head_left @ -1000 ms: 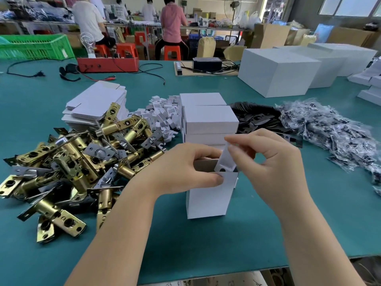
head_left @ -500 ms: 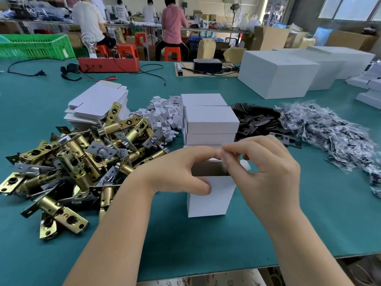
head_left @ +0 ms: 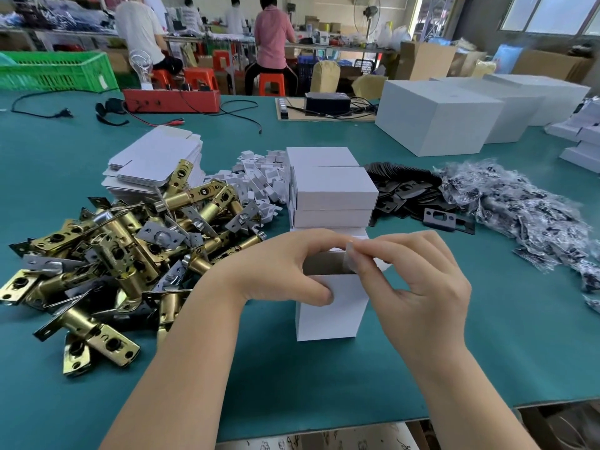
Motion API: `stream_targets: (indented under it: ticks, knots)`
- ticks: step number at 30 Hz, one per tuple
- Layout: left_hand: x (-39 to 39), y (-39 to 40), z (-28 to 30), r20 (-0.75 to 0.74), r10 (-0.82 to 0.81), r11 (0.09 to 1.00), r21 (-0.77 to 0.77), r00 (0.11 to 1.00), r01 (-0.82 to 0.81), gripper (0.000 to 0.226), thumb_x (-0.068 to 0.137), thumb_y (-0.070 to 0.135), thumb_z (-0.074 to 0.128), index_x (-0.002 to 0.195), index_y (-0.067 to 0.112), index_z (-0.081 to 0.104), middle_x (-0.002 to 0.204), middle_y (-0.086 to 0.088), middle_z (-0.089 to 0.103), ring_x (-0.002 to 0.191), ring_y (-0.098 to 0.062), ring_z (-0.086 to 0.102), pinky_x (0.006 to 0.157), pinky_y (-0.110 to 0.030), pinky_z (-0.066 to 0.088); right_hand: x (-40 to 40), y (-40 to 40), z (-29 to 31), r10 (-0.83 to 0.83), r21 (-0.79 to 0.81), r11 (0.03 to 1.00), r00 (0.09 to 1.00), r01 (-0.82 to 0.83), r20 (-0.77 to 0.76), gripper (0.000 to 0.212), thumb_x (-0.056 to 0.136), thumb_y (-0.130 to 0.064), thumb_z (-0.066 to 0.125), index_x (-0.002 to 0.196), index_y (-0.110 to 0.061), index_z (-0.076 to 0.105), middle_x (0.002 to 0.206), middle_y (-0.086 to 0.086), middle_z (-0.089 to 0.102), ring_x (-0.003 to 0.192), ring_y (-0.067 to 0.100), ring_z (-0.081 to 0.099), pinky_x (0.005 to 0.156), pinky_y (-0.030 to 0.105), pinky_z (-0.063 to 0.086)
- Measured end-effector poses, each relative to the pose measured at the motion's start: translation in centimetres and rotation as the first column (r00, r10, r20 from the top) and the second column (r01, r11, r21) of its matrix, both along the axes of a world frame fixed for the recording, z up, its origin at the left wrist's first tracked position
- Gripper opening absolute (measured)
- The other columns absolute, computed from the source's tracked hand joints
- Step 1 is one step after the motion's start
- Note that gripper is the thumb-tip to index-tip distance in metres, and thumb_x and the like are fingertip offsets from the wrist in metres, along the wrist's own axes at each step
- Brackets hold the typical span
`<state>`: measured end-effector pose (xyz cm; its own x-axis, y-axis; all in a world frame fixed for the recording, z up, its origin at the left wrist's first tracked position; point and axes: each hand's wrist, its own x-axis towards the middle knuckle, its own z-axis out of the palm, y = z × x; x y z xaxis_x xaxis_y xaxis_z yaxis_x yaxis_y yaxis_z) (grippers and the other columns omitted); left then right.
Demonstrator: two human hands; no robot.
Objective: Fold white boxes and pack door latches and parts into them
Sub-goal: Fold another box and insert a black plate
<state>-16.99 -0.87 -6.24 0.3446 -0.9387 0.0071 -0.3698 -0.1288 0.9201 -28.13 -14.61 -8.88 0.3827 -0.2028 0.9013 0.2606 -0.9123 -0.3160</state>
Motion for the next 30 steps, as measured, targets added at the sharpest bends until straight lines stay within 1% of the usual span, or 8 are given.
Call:
stream_targets:
  ticks: [6, 13, 17, 20, 23, 25, 27, 30]
  knots:
    - [-0.1, -0.1, 0.0, 0.024, -0.014, 1.000, 0.006, 1.000, 0.014, 0.067, 0.074, -0.017, 0.053, 0.123, 0.028, 0.059, 0.116, 0.024, 0.064, 0.116, 0.005, 0.057, 0.093, -0.015, 0.048, 0.0, -0.1, -0.4, 0.019, -0.050, 0.998, 0.997, -0.023, -0.076, 0.011, 0.084, -0.014, 0.066, 0.082, -0.011, 0.076, 0.077, -0.005, 0.068, 0.072, 0.017, 0.055, 0.066, 0.042, 0.047]
    - [0.2, 0.0, -0.2, 0.020, 0.026, 0.997, 0.072, 0.999, -0.027, 0.070, 0.072, 0.006, 0.065, 0.136, 0.031, 0.051, 0.125, 0.026, 0.061, 0.123, 0.006, 0.052, 0.094, -0.016, 0.046, -0.7, 0.0, -0.1, -0.009, -0.077, 0.997, 0.970, -0.010, -0.242, 0.036, 0.089, -0.033, 0.048, 0.070, -0.018, 0.075, 0.110, 0.003, 0.066, 0.106, 0.024, 0.046, 0.092, 0.043, 0.037]
    - [0.4, 0.1, -0.3, 0.016, 0.050, 0.995, 0.089, 0.999, -0.052, 0.074, 0.072, 0.008, 0.065, 0.141, 0.022, 0.046, 0.126, 0.023, 0.061, 0.123, 0.006, 0.051, 0.097, -0.020, 0.046, -0.9, -0.2, 1.1, -0.058, -0.170, 0.984, 0.832, -0.045, -0.552, 0.063, 0.093, -0.060, 0.026, 0.073, -0.026, 0.075, 0.133, 0.004, 0.054, 0.131, 0.028, 0.034, 0.108, 0.040, 0.019]
    - [0.2, 0.0, -0.2, -0.006, 0.060, 0.994, 0.087, 0.998, -0.059, 0.073, 0.071, 0.005, 0.064, 0.141, 0.018, 0.046, 0.131, 0.014, 0.060, 0.124, 0.001, 0.053, 0.097, -0.020, 0.045, -0.4, -1.1, 2.4, 0.070, -0.073, 0.981, 0.682, -0.178, -0.728, 0.069, 0.086, -0.072, 0.017, 0.072, -0.034, 0.074, 0.138, -0.009, 0.048, 0.134, 0.011, 0.022, 0.112, 0.032, 0.013]
    - [0.2, -0.1, -0.1, 0.040, 0.049, 0.994, 0.100, 0.998, -0.053, 0.066, 0.071, 0.011, 0.065, 0.132, 0.035, 0.053, 0.130, 0.021, 0.058, 0.124, 0.005, 0.051, 0.102, -0.018, 0.041, 1.7, -3.3, 3.0, 0.371, 0.322, 0.918, 0.786, -0.230, -0.495, 0.038, 0.086, -0.052, 0.042, 0.076, -0.034, 0.074, 0.116, -0.021, 0.058, 0.117, 0.000, 0.046, 0.095, 0.015, 0.033]
    - [0.2, 0.0, 0.3, 0.119, 0.063, 0.989, 0.126, 0.991, -0.078, 0.065, 0.069, 0.022, 0.066, 0.126, 0.048, 0.049, 0.126, 0.037, 0.052, 0.119, 0.018, 0.045, 0.091, -0.001, 0.036, 4.2, -6.3, 2.6, 0.282, 0.507, 0.857, 0.909, -0.093, -0.309, 0.016, 0.087, -0.032, 0.054, 0.082, -0.033, 0.070, 0.095, -0.018, 0.065, 0.092, -0.001, 0.057, 0.077, 0.011, 0.041]
    - [0.2, 0.1, 0.4, 0.125, 0.068, 0.988, 0.128, 0.990, -0.084, 0.066, 0.069, 0.025, 0.066, 0.128, 0.048, 0.049, 0.126, 0.040, 0.049, 0.117, 0.023, 0.042, 0.084, 0.004, 0.033, 6.9, -10.0, 1.3, 0.136, 0.534, 0.833, 0.883, 0.143, -0.449, 0.015, 0.088, -0.017, 0.059, 0.097, -0.026, 0.067, 0.095, -0.007, 0.067, 0.084, 0.008, 0.057, 0.069, 0.018, 0.046]
    - [0.2, 0.1, 0.5, 0.109, 0.067, 0.988, 0.130, 0.992, -0.081, 0.067, 0.069, 0.025, 0.066, 0.130, 0.046, 0.049, 0.122, 0.043, 0.048, 0.115, 0.025, 0.042, 0.082, 0.006, 0.032, 10.3, -14.4, -1.4, -0.055, 0.251, 0.898, 0.658, 0.362, -0.751, 0.034, 0.088, -0.010, 0.056, 0.119, -0.018, 0.064, 0.115, 0.005, 0.065, 0.100, 0.023, 0.057, 0.085, 0.029, 0.044]
